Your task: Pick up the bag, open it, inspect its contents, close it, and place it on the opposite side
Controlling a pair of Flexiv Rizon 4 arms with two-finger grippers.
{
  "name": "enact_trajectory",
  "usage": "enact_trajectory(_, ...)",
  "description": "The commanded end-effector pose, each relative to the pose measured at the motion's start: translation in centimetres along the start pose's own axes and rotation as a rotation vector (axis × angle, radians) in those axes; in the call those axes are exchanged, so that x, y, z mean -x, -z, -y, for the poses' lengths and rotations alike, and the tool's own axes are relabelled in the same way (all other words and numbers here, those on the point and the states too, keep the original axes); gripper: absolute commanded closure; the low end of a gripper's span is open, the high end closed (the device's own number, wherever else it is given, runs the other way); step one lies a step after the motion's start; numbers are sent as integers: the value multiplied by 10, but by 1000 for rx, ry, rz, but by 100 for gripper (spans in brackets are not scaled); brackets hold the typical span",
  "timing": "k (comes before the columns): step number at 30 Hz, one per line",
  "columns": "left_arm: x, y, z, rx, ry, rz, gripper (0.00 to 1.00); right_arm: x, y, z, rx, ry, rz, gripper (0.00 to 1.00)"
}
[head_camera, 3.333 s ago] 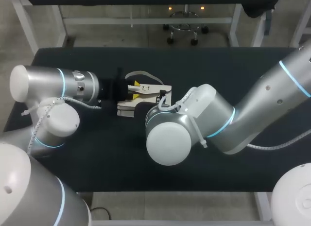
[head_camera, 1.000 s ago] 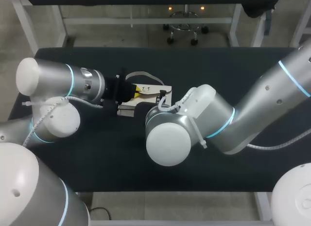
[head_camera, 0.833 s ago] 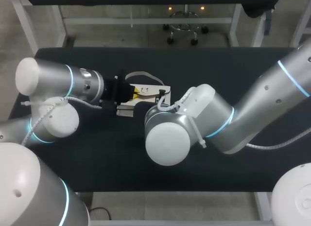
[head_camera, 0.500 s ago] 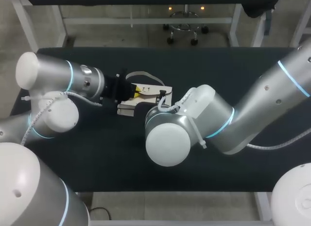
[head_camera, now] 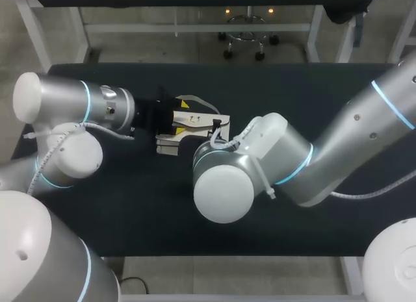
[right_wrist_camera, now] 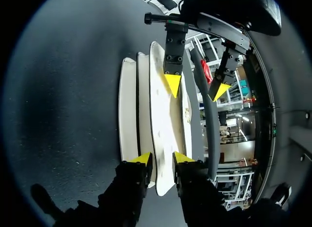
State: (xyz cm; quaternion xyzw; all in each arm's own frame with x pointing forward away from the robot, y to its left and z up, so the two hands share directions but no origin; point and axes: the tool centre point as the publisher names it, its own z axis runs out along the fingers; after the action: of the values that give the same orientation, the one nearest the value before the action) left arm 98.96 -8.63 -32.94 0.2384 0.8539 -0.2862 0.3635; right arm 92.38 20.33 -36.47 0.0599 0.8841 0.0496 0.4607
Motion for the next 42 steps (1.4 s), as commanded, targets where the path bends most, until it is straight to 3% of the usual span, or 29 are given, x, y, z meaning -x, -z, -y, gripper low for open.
enact_trajectory(1,0,14,8,3,19,7,0,0,12,7,34,0,22,0)
enact_trajectory(13,16,45,14,27,111,-10,0,31,47,10,62,5,-86,0)
enact_trajectory(18,22,59,16,42,157,-68,0,45,57,9,64,27,-160,0)
enact_trajectory(27,15,71,17,102,263,-239,0,62,51,21,45,-7,-340,0)
enact_trajectory(34,11,75,20,125,285,-345,0,72,48,26,-25,5,-418,0)
enact_trajectory(35,11,78,19,167,273,-356,0,74,49,29,-42,-9,-446,0)
enact_trajectory(36,8,85,20,244,212,-384,0,74,49,29,-42,-9,-446,0)
enact_trajectory(42,8,85,20,244,212,-384,0,74,49,29,-42,-9,-446,0)
